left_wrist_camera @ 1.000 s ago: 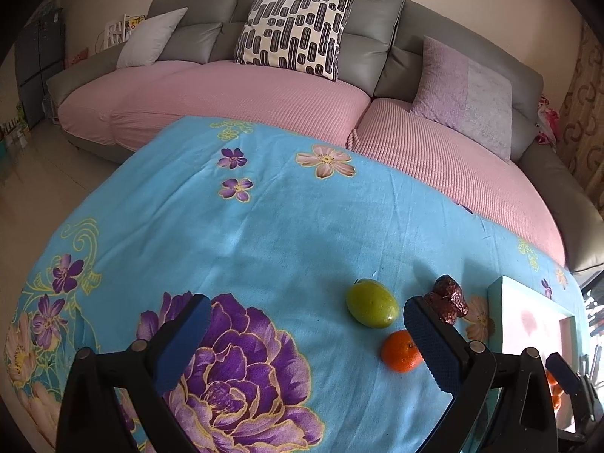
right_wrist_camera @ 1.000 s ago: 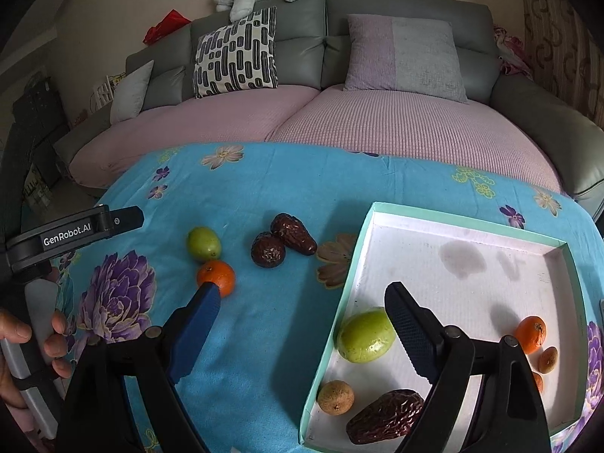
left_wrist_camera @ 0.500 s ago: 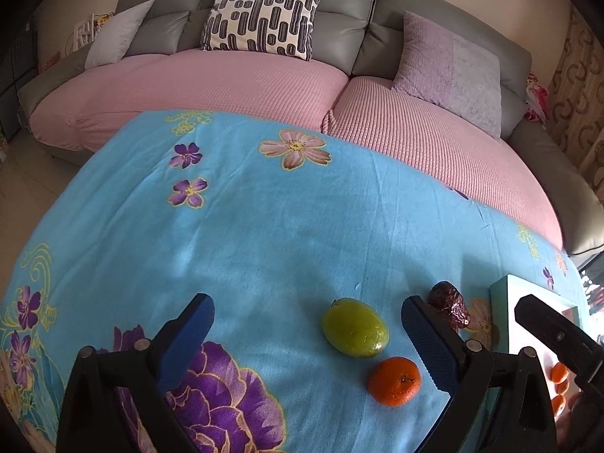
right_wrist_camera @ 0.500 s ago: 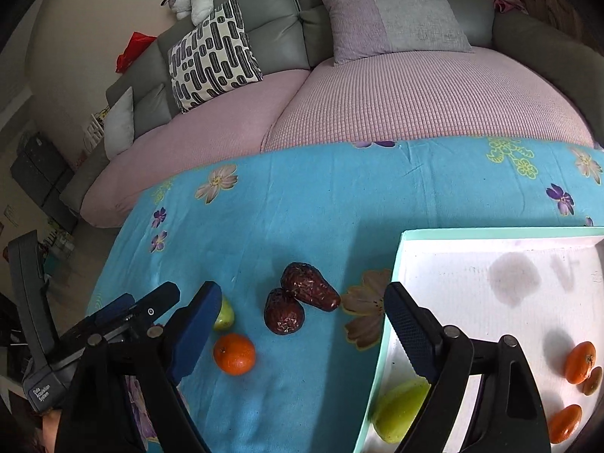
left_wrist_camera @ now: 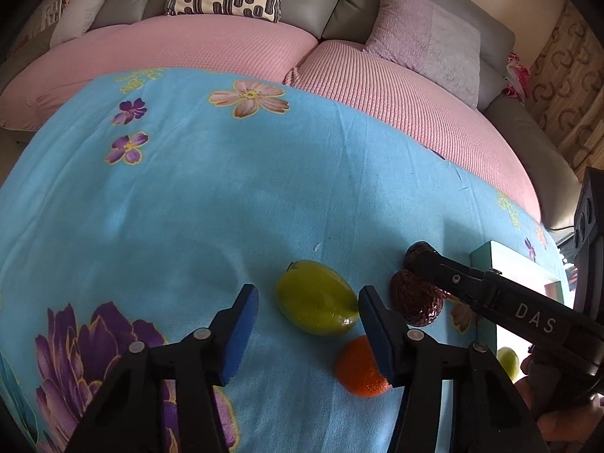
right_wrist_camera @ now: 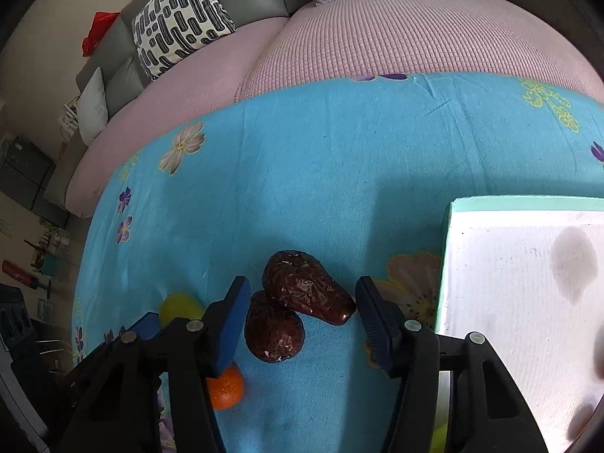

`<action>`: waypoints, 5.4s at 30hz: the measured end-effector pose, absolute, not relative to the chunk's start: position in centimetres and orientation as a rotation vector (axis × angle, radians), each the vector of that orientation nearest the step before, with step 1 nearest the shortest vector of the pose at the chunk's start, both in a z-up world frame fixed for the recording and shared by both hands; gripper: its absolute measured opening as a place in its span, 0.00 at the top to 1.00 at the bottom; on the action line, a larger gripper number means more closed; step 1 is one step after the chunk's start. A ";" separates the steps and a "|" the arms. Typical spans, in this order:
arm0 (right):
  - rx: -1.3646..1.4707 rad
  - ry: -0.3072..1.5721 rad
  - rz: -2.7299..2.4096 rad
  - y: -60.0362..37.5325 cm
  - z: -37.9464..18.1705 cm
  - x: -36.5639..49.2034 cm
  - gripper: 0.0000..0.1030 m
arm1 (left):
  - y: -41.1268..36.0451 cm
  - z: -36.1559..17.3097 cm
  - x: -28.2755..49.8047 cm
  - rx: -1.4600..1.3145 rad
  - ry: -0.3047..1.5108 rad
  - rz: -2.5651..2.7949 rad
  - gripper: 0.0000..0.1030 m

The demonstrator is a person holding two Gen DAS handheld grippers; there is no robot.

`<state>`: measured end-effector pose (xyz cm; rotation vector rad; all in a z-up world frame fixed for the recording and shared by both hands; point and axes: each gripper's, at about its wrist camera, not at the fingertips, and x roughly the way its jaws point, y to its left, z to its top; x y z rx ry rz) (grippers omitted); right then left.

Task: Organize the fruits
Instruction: 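Move both grippers to the fruits on the cover and grasp a dark date with the right gripper, then grasp the green fruit with the left gripper while the right carries the date toward the tray, then release the date in the tray while the left releases the green fruit there, then move the left gripper to the last orange on the cover and grasp it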

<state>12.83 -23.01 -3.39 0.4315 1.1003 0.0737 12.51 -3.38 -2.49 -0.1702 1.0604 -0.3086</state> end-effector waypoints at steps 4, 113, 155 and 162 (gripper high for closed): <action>0.418 1.105 0.078 -22.7 -3.4 12.9 0.51 | -4.0 -2.1 12.2 -0.140 1.053 -0.325 0.53; 0.458 0.972 -0.417 -41.8 -1.3 -2.5 0.61 | -24.3 0.2 4.2 0.183 1.006 -0.609 0.50; 0.276 0.868 -0.124 -30.2 2.3 -1.4 0.13 | -6.3 4.8 6.8 0.003 0.935 -0.112 0.00; 0.311 0.853 -0.070 -28.9 2.5 -1.5 0.13 | -4.2 4.7 7.5 -0.067 0.943 -0.094 0.00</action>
